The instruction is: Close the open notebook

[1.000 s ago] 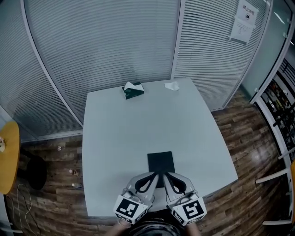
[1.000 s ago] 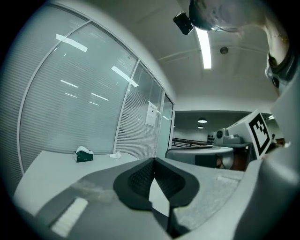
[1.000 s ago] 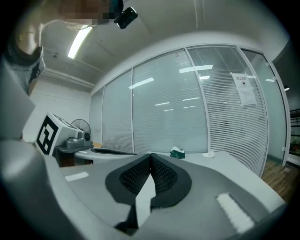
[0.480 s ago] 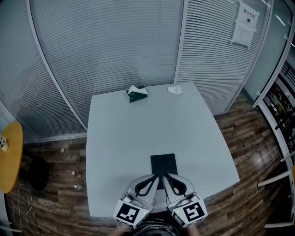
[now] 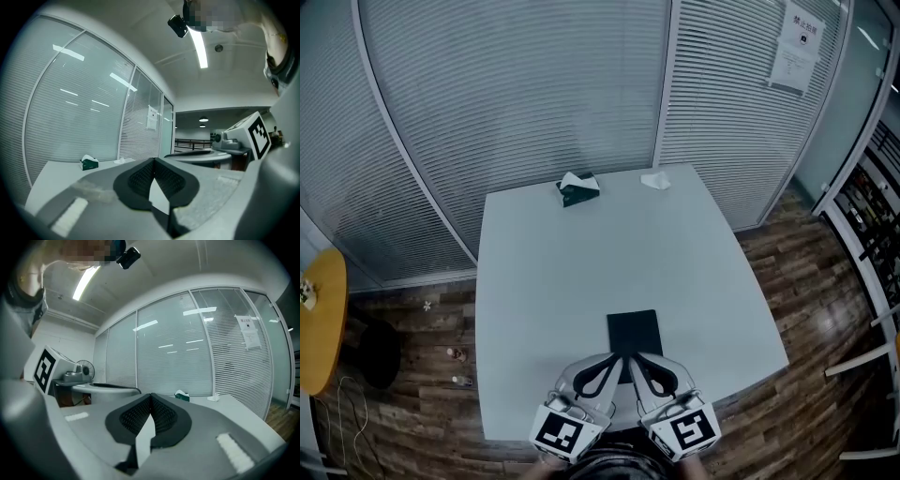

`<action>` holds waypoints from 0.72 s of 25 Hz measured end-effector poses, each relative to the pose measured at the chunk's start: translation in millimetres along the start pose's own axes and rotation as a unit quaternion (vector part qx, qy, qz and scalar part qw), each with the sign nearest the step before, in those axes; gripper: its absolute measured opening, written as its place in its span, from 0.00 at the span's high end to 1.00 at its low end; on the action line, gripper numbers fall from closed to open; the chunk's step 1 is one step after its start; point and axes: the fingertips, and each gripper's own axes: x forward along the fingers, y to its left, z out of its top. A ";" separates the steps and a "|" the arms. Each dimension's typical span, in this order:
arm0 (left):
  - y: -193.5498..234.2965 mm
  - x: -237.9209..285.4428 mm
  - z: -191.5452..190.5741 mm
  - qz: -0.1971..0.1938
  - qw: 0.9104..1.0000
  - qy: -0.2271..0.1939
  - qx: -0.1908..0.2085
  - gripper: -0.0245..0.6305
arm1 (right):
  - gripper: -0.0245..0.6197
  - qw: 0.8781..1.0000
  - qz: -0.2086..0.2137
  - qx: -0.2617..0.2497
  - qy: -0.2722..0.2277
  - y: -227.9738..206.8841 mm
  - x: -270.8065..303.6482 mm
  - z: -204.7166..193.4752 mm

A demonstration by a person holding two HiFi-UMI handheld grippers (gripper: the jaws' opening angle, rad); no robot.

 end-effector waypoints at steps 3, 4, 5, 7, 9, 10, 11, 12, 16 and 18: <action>0.7 0.2 -1.5 0.001 1.000 0.001 0.004 0.96 | 0.96 1.000 -0.001 0.000 0.001 -0.5 0.0 -1.3; 0.8 0.2 -2.0 0.001 1.000 0.001 0.005 0.96 | 0.96 1.000 -0.001 0.000 0.001 -0.8 -0.1 -1.7; 1.0 0.2 -2.4 0.001 1.000 0.002 0.006 0.96 | 0.96 1.000 -0.001 0.000 0.002 -1.0 0.1 -1.9; 2.0 0.4 -3.0 0.001 1.000 0.003 0.007 0.96 | 0.96 1.000 -0.001 0.000 0.003 -1.4 0.8 -2.2; 3.4 0.9 -3.4 0.002 1.000 0.003 0.008 0.96 | 0.96 1.000 -0.001 0.000 0.005 -1.9 2.0 -2.9; 4.1 1.2 -3.7 0.002 1.000 0.003 0.007 0.96 | 0.96 1.000 0.000 0.000 0.005 -2.2 2.6 -3.3; 4.6 1.5 -4.0 0.002 1.000 0.003 0.007 0.96 | 0.96 1.000 0.000 0.000 0.005 -2.4 3.2 -3.7; 4.8 1.5 -4.2 0.002 1.000 0.004 0.007 0.96 | 0.96 1.000 0.000 0.000 0.005 -2.4 3.6 -4.0; 3.6 -0.8 -4.3 0.002 1.000 0.006 0.007 0.96 | 0.96 1.000 -0.001 0.000 0.010 -0.6 2.6 -5.4; 3.8 -0.3 -4.8 0.003 1.000 0.007 0.007 0.96 | 0.96 1.000 -0.002 -0.001 0.013 -1.2 2.7 -6.4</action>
